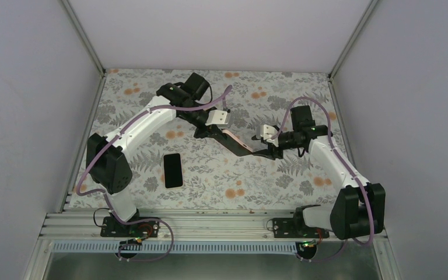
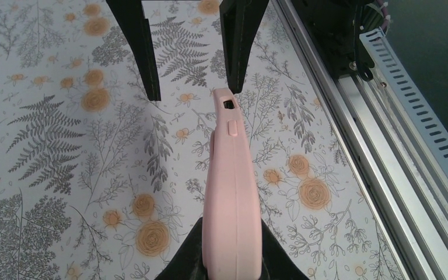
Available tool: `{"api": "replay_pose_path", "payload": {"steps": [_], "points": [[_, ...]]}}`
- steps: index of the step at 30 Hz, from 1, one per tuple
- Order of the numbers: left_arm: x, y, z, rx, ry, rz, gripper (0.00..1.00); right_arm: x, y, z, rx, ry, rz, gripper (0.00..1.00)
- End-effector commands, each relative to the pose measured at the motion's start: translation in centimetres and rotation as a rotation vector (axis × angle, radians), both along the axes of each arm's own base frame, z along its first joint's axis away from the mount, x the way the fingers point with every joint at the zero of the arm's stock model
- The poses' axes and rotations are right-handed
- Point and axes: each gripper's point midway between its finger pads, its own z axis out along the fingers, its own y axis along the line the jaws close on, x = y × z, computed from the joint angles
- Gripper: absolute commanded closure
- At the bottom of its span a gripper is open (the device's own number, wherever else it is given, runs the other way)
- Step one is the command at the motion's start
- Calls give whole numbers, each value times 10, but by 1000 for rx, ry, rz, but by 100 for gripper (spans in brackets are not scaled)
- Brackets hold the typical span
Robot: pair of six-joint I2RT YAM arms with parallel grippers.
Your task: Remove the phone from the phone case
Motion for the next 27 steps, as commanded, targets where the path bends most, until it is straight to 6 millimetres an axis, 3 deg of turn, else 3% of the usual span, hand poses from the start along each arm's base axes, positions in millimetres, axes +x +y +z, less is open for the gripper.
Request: {"api": "replay_pose_path", "payload": {"steps": [1, 16, 21, 27], "points": [[-7, -8, 22, -86, -14, -39, 94, 10, 6, 12, 30, -34, -6, 41], [-17, -12, 29, -102, 3, -60, 94, 37, 4, 15, 14, -99, -90, 44], [-24, -15, 31, -109, 21, -82, 94, 58, 4, 23, 6, -171, -166, 45], [-29, -19, 43, -153, 51, -99, 94, 70, 5, 27, 10, -202, -203, 45]]}}
